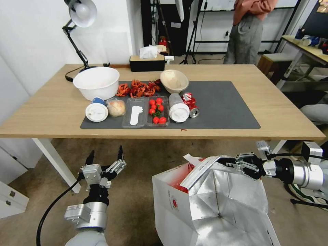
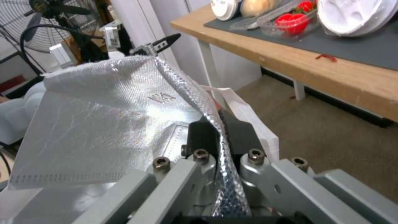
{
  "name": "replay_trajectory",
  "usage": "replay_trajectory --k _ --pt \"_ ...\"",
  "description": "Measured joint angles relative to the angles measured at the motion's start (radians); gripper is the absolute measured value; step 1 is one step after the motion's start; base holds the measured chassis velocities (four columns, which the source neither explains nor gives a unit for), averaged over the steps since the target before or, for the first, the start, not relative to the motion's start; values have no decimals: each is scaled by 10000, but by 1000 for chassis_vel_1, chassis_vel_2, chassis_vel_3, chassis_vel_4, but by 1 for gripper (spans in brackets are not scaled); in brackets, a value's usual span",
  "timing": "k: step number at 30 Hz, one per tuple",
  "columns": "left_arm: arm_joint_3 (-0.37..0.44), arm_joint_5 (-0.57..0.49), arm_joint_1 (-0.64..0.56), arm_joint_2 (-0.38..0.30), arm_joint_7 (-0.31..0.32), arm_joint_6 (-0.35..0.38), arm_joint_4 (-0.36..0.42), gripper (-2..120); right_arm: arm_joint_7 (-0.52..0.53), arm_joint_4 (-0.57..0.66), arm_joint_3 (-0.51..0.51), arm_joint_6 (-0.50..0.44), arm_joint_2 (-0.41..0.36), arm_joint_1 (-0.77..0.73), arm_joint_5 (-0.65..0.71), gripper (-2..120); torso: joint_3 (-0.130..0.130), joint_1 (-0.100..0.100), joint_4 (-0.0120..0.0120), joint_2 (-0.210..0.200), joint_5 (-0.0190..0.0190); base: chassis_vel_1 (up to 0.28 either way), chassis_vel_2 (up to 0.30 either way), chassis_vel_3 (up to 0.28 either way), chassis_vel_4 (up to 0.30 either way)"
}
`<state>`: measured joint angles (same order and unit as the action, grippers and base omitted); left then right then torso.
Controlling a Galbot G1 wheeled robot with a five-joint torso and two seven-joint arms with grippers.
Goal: Pick up the food delivery bag from the floor and place it on the table.
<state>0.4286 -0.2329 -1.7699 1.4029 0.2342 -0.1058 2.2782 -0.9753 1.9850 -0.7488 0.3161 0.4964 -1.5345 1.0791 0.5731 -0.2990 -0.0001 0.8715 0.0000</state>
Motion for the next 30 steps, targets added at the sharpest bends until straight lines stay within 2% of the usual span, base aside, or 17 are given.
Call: replay_trajectory --k 7,30 --pt "0 0 -8 4 0 -1 10 100 -8 3 4 -4 -23 2 0 0 134 -99 0 240 0 0 0 0 0" --pt "-29 -31 14 -2 27 -35 -29 100 -33 -11 61 -17 2 23 -30 0 778 -598 0 1378 0 0 0 0 0"
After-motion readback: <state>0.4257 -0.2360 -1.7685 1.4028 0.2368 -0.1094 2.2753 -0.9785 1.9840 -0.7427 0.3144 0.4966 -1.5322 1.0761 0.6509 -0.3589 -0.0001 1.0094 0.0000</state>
